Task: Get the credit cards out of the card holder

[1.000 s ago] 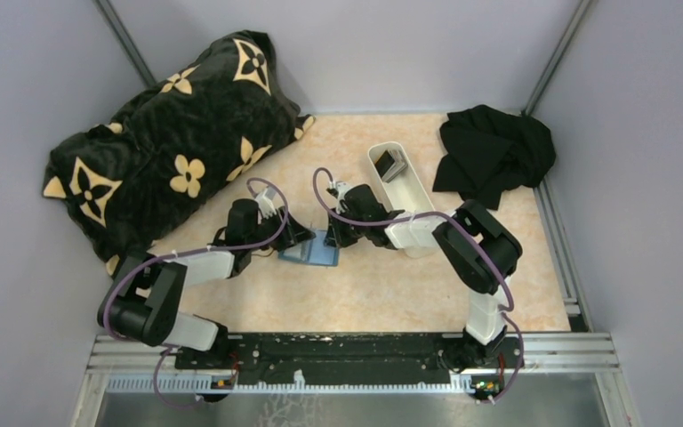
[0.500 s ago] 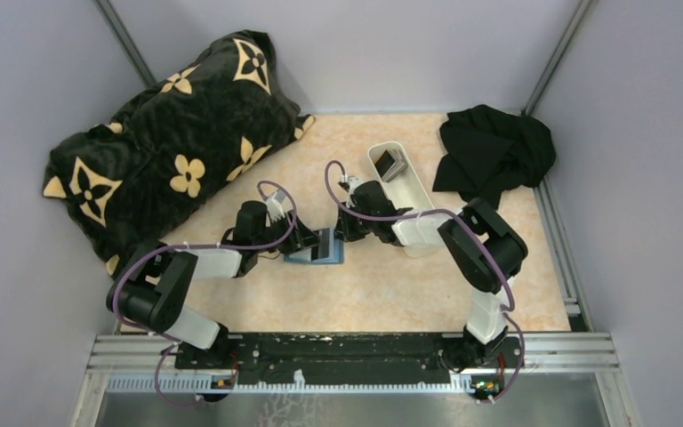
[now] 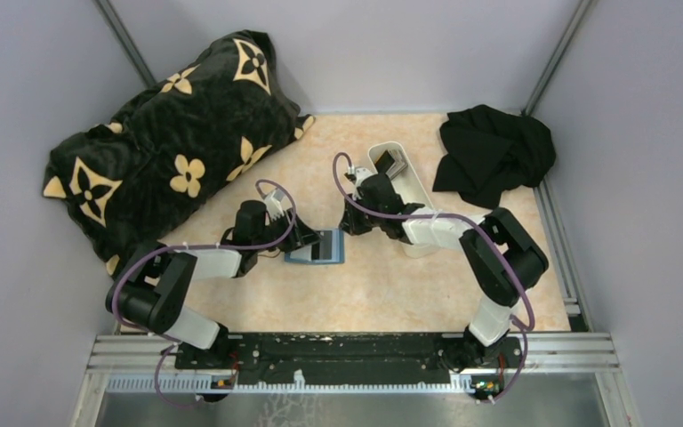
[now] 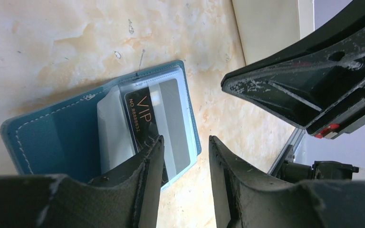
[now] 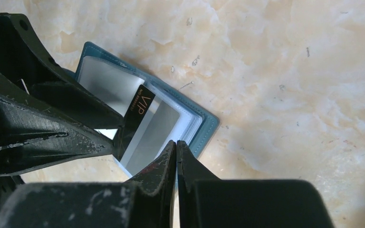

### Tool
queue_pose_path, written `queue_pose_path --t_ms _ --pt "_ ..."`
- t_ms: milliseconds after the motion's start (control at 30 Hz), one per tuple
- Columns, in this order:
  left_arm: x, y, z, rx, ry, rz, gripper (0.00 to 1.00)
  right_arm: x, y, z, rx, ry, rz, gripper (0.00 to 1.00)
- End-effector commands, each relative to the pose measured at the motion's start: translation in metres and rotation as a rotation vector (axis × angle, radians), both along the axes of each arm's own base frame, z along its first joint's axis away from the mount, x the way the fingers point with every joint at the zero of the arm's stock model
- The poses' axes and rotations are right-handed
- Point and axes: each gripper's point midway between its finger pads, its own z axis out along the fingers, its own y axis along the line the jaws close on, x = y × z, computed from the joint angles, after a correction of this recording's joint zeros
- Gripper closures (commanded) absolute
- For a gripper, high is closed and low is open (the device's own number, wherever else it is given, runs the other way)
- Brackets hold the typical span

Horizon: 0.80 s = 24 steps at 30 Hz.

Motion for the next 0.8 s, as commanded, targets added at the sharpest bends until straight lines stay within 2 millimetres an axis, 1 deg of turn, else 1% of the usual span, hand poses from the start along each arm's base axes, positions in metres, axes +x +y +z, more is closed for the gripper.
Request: queue_pose_path --t_ms 0,67,200,400,567,667,767 --pt "0.007 0.003 0.008 0.004 -0.058 0.012 0.54 0.004 0.024 0.017 0.048 -0.049 0.049 0.99" --pt "0.006 0.006 0.009 -0.003 -0.055 0.016 0.54 0.001 0.028 0.011 0.053 -0.033 0.057 1.0" --pt "0.01 0.016 0.01 0.031 -0.068 0.037 0.53 -0.002 0.033 0.01 0.063 -0.037 0.077 1.0" --pt "0.012 0.024 0.007 0.03 -0.039 0.033 0.52 -0.006 0.033 -0.019 0.05 0.016 0.071 1.0" --pt "0.007 0.025 -0.009 0.073 0.029 0.0 0.52 -0.008 0.026 -0.034 0.034 0.034 0.037 1.0" --pt "0.001 0.023 -0.018 0.063 0.058 -0.017 0.52 -0.009 0.028 -0.039 0.042 0.05 0.04 1.0" --pt "-0.001 0.021 -0.022 0.052 0.071 -0.021 0.52 -0.009 0.029 -0.042 0.045 0.061 0.041 1.0"
